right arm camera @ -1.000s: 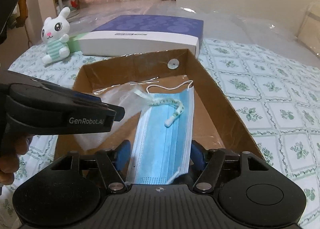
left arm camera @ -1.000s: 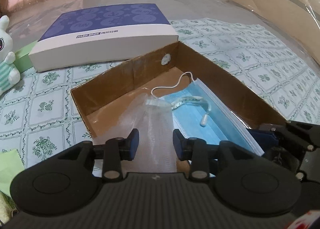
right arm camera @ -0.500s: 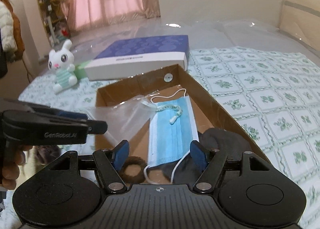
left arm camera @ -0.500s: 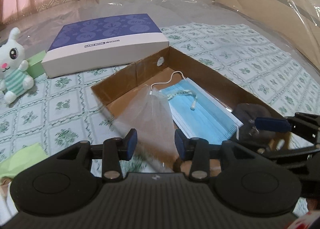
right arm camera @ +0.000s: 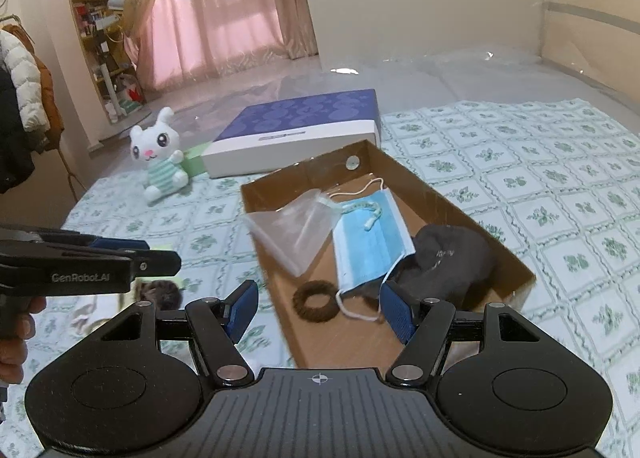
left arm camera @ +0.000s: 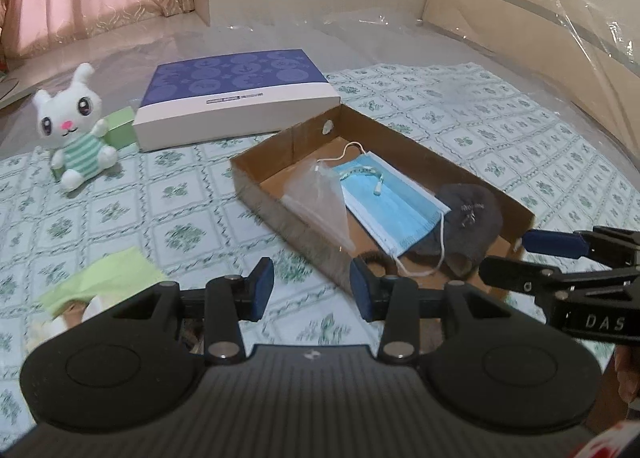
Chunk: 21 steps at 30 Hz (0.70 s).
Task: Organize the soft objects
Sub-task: 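Move both tools back toward the white paper towel roll and white cloth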
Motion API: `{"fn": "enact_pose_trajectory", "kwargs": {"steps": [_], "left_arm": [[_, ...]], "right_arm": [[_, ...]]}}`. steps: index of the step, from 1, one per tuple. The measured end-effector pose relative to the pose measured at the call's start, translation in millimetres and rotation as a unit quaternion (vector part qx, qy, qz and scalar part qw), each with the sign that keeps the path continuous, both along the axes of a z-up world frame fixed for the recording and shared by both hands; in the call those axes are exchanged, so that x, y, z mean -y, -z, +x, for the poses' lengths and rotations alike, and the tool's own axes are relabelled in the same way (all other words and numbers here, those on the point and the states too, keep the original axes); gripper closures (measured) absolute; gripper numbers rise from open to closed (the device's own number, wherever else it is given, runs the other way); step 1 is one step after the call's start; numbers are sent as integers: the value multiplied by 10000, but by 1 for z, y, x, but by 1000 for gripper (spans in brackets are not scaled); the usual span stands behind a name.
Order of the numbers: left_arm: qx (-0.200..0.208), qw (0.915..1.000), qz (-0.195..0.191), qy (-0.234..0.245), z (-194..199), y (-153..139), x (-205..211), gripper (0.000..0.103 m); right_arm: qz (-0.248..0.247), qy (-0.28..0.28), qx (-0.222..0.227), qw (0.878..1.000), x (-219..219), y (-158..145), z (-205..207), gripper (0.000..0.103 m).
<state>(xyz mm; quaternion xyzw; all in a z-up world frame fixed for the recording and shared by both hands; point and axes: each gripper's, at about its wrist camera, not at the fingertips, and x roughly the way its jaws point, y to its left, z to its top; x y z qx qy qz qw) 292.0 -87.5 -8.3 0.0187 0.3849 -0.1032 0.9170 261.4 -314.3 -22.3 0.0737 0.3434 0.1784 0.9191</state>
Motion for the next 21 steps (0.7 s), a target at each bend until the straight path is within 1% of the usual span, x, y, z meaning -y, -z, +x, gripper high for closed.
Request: {"fn": "enact_pose_trajectory", "kwargs": {"steps": [8, 21], "left_arm": [[37, 9999, 6, -98, -52, -13, -20, 64], [102, 9993, -15, -346, -122, -28, -52, 64]], "right_arm": [[55, -119, 52, 9999, -14, -13, -43, 36], [102, -330, 29, 9994, -34, -20, -94, 36]]}}
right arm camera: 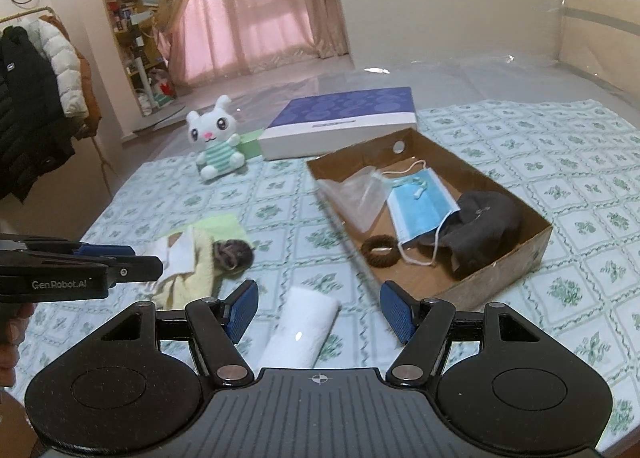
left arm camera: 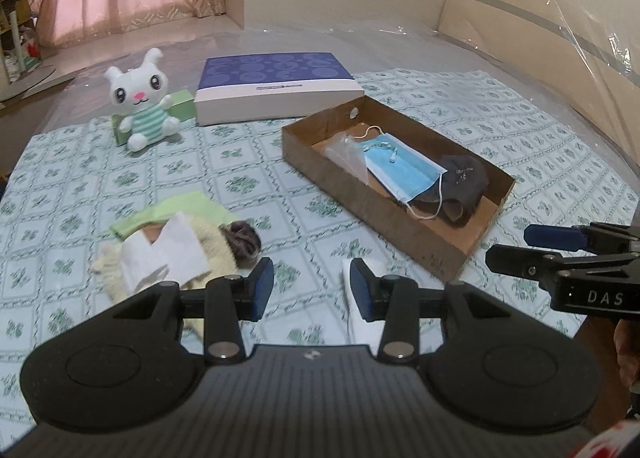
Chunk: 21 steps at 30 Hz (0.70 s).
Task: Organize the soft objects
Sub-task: 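Move both tools back toward the white paper towel roll and white cloth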
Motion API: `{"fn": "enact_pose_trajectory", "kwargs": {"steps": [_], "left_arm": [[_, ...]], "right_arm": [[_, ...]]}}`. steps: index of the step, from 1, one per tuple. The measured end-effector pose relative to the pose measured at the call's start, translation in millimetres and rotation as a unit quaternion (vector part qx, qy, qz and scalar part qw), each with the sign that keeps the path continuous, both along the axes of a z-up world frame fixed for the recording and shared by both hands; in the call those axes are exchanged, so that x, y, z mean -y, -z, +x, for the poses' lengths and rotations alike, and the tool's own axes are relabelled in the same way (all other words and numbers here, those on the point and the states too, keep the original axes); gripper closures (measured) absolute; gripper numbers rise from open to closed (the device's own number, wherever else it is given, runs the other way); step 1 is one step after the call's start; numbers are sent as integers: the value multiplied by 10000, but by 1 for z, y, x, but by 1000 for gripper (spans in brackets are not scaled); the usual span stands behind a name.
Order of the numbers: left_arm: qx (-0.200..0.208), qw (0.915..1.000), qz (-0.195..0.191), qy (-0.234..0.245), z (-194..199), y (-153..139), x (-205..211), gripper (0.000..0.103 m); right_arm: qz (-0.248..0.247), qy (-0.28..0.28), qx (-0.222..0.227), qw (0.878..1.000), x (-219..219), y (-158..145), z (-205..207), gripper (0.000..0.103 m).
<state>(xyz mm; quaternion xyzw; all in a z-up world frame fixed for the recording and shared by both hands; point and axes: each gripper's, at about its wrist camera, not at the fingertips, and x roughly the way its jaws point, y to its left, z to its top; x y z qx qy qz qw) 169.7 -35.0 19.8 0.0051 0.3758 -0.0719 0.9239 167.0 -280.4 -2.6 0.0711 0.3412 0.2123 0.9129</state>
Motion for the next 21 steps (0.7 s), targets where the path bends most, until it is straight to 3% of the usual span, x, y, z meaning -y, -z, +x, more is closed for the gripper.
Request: {"fn": "enact_pose_trajectory", "kwargs": {"steps": [21], "left_arm": [[-120, 9987, 100, -482, -85, 7, -42, 64]], "right_arm": [[-69, -556, -162, 9983, -47, 10, -49, 36]]}}
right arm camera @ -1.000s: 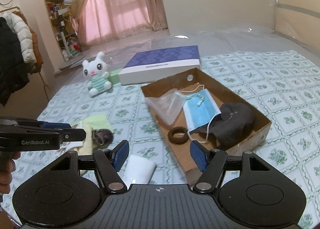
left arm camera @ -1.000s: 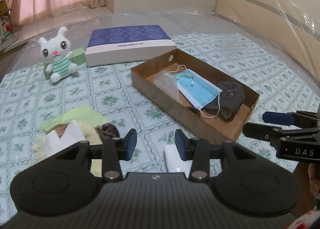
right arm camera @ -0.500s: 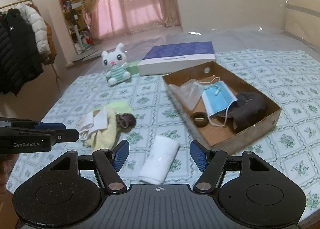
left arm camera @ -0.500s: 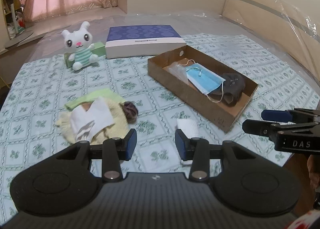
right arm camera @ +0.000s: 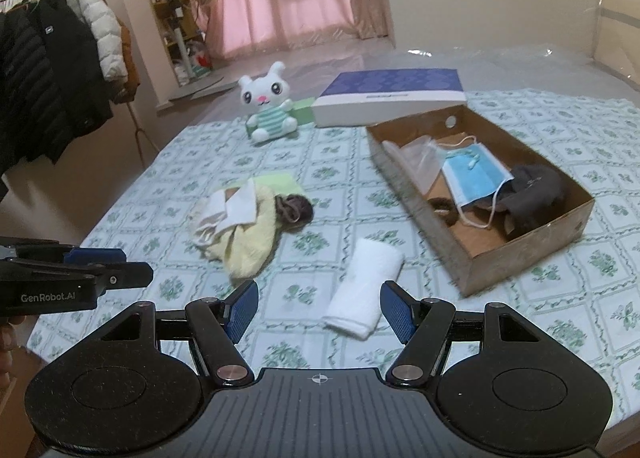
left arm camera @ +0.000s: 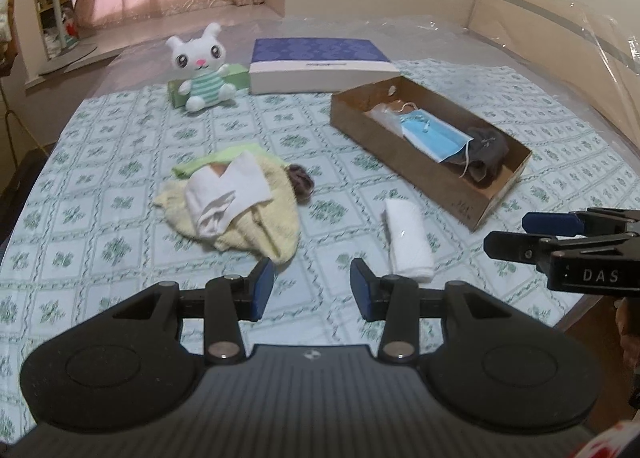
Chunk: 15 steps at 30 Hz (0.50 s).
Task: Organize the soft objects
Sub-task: 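Move both tools back toward the white paper towel roll and white cloth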
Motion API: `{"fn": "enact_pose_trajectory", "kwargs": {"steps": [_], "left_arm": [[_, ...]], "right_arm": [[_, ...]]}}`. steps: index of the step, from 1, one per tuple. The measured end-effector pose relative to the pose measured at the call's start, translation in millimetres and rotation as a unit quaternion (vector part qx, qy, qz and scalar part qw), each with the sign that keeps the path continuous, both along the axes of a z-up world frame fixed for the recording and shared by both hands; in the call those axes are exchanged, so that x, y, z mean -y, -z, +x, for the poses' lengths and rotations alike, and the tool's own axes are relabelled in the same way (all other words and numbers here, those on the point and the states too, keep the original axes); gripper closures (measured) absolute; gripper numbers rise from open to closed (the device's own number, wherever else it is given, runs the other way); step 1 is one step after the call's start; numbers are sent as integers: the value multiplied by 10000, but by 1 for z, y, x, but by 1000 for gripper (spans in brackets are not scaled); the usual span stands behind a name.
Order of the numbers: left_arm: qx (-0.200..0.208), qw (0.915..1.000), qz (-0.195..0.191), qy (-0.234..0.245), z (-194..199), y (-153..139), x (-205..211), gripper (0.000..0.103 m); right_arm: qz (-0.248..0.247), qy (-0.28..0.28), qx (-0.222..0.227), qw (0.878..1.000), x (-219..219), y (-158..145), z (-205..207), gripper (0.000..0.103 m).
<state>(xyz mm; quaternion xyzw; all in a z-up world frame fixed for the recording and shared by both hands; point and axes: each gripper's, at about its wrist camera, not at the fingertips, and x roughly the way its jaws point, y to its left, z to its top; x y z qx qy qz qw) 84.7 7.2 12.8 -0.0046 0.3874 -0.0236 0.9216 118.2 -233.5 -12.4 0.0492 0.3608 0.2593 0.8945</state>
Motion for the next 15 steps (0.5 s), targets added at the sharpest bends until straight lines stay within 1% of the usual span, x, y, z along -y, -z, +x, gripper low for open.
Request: {"fn": "enact_pose_trajectory", "kwargs": {"steps": [7, 15], "left_arm": [[-143, 9997, 41, -214, -13, 12, -14, 64], [-265, 9992, 51, -297, -12, 22, -21, 64]], "right_arm": [[-46, -195, -135, 9997, -16, 12, -3, 36], [-70, -240, -273, 9993, -26, 24, 4, 36]]}}
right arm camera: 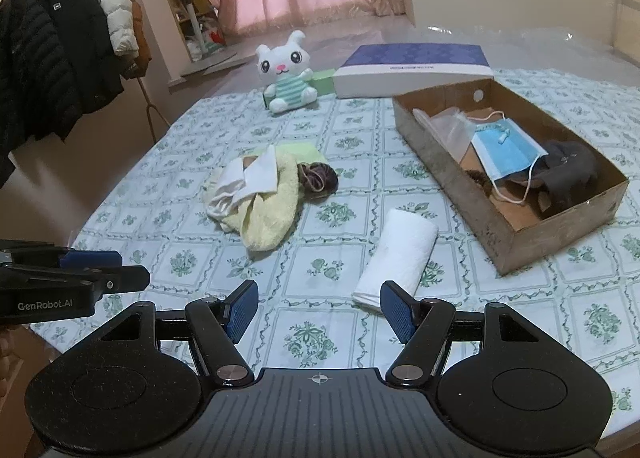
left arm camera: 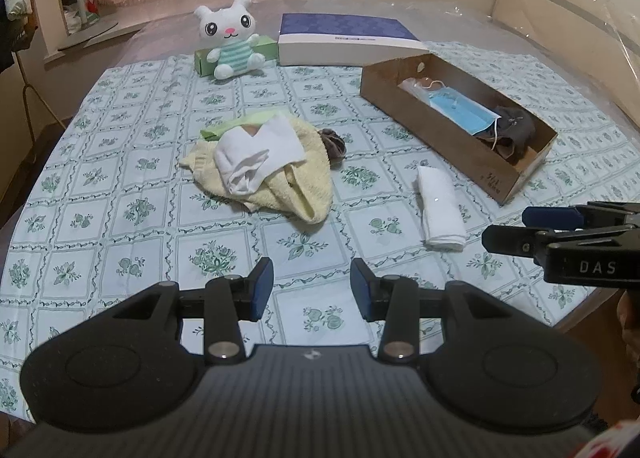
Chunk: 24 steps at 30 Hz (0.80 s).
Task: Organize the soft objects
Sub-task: 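Move both tools back toward the white paper towel roll and white cloth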
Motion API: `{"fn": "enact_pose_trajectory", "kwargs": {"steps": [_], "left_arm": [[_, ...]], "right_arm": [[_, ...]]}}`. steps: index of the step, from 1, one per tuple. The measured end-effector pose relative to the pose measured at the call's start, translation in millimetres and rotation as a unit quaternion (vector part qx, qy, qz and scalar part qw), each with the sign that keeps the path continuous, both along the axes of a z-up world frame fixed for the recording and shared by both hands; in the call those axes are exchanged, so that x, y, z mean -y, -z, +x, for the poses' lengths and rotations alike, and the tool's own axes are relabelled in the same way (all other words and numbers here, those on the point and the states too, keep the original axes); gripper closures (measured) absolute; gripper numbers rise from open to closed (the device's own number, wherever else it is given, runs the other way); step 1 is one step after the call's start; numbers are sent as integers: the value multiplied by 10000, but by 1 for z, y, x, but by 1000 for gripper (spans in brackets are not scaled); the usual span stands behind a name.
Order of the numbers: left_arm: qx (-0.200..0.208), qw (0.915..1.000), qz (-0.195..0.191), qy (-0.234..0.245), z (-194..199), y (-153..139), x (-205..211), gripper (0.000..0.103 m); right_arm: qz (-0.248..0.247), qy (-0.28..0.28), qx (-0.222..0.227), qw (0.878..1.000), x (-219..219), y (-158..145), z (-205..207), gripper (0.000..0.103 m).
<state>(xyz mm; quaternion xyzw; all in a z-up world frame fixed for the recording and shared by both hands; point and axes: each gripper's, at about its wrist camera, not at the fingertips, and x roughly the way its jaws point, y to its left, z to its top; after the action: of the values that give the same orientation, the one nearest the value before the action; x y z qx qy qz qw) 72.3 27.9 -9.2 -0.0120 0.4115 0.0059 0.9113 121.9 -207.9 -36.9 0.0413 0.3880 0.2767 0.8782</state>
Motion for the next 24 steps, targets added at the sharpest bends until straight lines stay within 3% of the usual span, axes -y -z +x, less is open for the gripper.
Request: {"fn": "enact_pose_trajectory", "kwargs": {"steps": [24], "left_arm": [[-305, 9995, -60, -102, 35, 41, -9, 63]], "right_arm": [[-154, 402, -300, 9986, -5, 40, 40, 36]]}}
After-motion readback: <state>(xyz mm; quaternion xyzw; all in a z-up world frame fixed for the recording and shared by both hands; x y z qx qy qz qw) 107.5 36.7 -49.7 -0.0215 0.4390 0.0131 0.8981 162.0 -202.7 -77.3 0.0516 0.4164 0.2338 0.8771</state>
